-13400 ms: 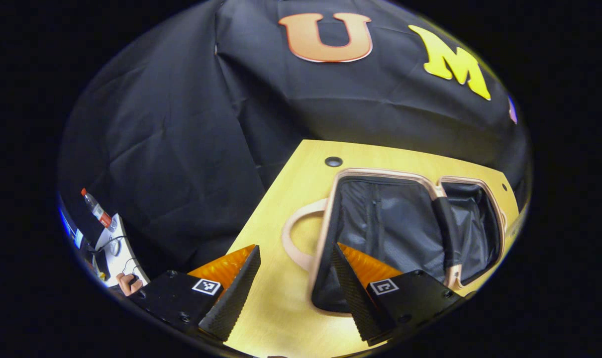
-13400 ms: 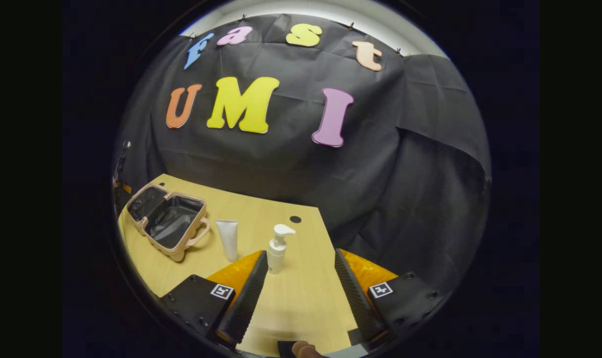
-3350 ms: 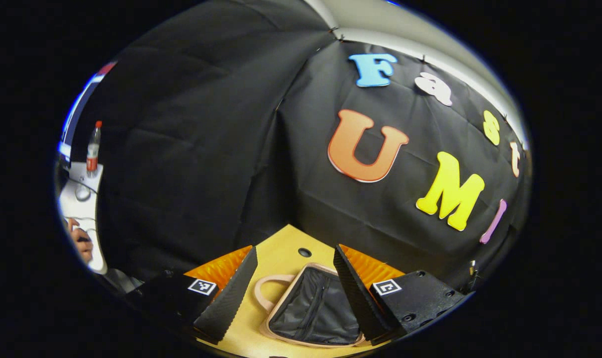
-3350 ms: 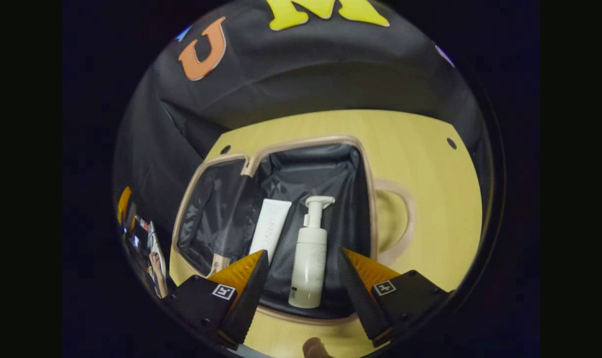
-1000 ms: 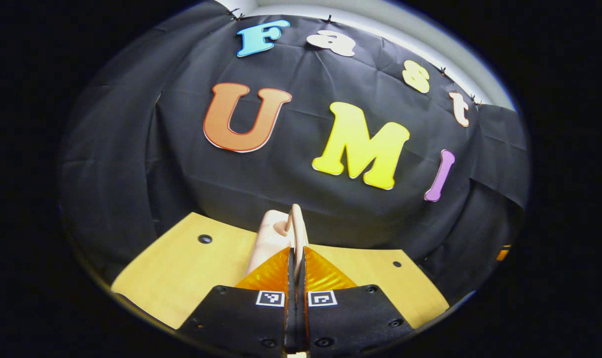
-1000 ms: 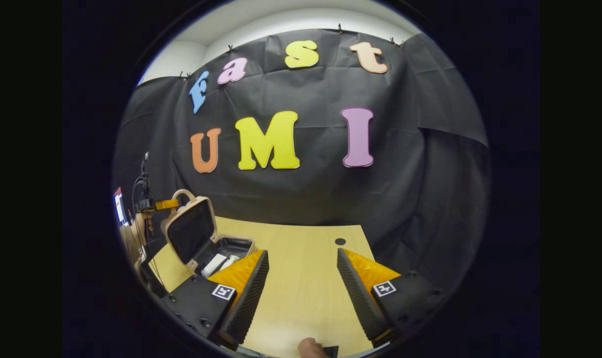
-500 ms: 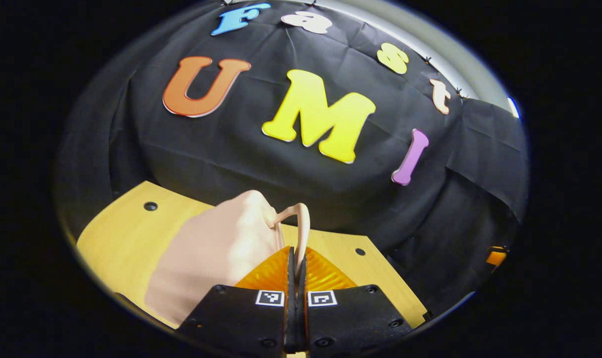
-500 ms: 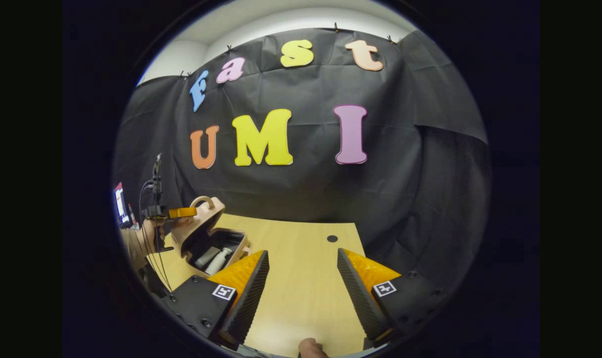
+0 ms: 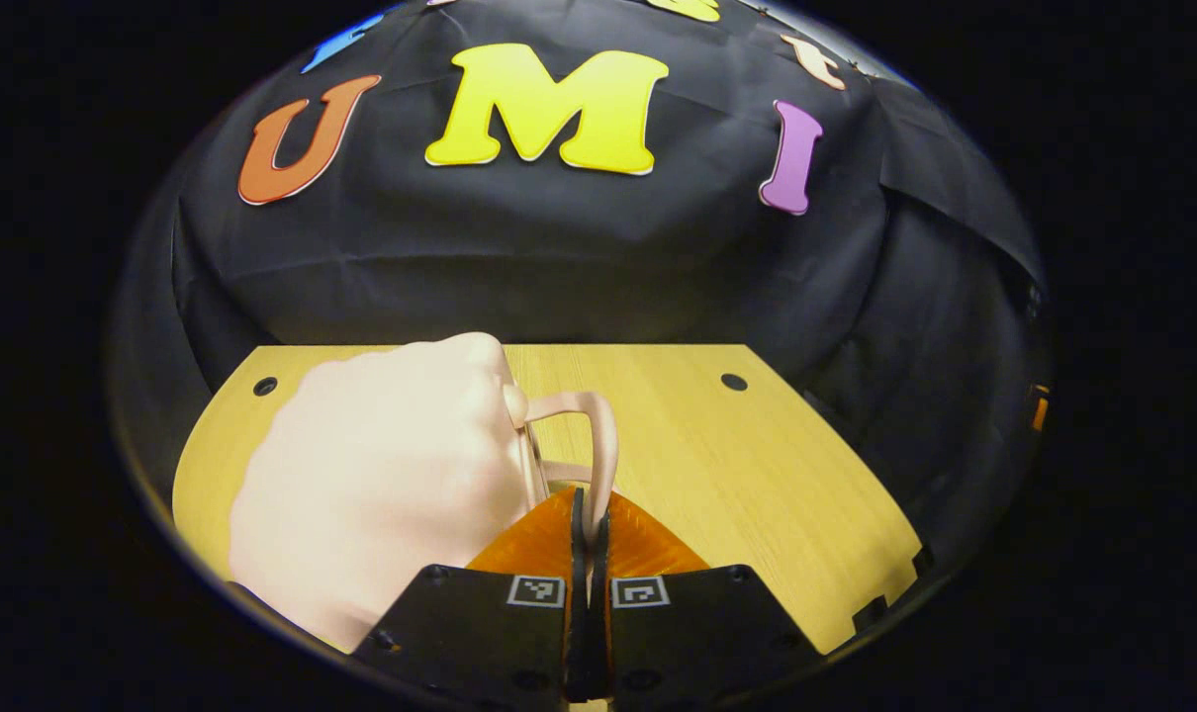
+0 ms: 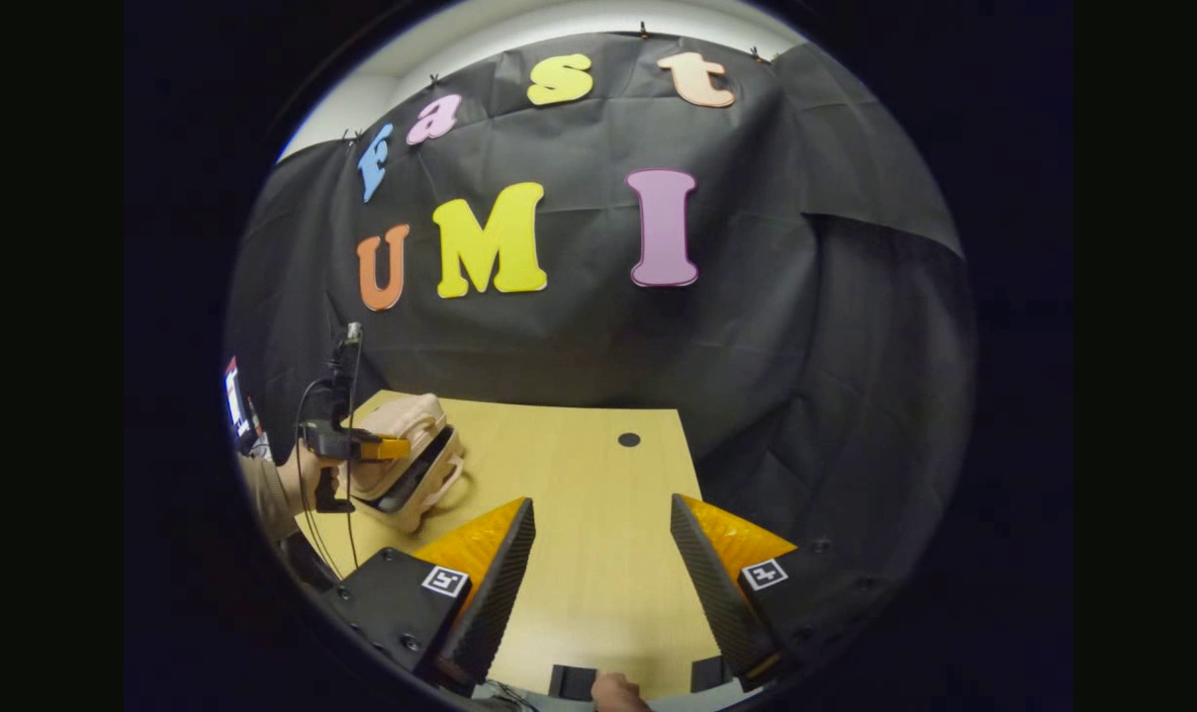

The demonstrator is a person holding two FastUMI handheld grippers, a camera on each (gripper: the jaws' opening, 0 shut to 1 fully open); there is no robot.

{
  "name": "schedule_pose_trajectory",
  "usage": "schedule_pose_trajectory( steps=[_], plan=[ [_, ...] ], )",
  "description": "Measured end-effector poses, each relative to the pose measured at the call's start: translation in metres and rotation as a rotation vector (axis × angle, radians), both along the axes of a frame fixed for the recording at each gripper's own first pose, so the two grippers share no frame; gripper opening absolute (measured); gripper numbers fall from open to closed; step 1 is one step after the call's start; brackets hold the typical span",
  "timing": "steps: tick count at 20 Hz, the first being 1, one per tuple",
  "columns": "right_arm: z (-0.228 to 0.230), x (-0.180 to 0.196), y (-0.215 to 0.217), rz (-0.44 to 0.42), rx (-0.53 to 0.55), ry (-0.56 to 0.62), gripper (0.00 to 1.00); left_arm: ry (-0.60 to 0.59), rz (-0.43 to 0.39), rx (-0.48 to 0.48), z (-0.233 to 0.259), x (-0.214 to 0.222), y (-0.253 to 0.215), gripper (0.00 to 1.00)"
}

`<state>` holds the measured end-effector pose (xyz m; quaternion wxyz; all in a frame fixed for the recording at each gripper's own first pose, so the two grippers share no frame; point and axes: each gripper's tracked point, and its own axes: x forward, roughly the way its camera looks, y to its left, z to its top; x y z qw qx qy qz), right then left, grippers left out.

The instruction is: First open the suitcase, pack the skin care products into it, and then close the suitcase.

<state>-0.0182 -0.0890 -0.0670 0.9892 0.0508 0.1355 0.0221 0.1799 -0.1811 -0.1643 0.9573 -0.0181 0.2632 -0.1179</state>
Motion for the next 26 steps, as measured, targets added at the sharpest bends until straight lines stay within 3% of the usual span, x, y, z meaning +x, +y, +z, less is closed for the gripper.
schedule_pose_trajectory(
  steps=[5,7,8,9,15,16,17,18,19,20,23,26],
  plan=[
    [-0.017,0.003,-0.013,-0.001,0.011,0.043,0.81,0.092,0.05,0.134,-0.037,-0.003,-0.013,0.05],
    [-0.021,0.005,-0.016,0.001,0.01,0.049,0.77,0.079,0.061,0.205,-0.041,-0.002,-0.018,0.1],
    [-0.026,0.005,-0.017,0.005,0.008,0.056,0.77,0.083,0.07,0.234,-0.043,-0.001,-0.02,0.18],
    [-0.031,0.006,-0.017,0.009,0.007,0.065,0.81,0.093,0.071,0.253,-0.05,-0.001,-0.023,0.21],
    [-0.053,0.013,-0.008,0.033,0.019,0.129,0.81,0.093,0.097,0.352,-0.06,-0.003,-0.029,0.3],
    [-0.053,0.014,-0.005,0.038,0.017,0.131,0.81,0.091,0.081,0.337,-0.061,-0.003,-0.036,0.39],
    [-0.051,0.016,-0.001,0.041,0.014,0.129,0.81,0.099,0.058,0.306,-0.062,-0.006,-0.046,0.4],
    [-0.049,0.018,0.002,0.045,0.012,0.125,0.81,0.103,0.052,0.273,-0.058,-0.01,-0.052,0.72],
    [-0.046,0.018,0.006,0.05,0.012,0.121,0.81,0.11,0.061,0.249,-0.055,-0.013,-0.054,0.77],
    [-0.045,0.02,0.012,0.054,0.014,0.117,0.81,0.11,0.074,0.215,-0.049,-0.017,-0.056,0.92],
    [-0.029,0.027,0.029,0.05,0.007,0.084,0.77,0.08,0.107,0.111,-0.016,-0.033,-0.059,1.0],
    [-0.001,0.029,0.047,0.025,0.006,0.043,0.81,-0.007,0.174,0.074,0.039,-0.063,-0.032,0.97]
  ],
)
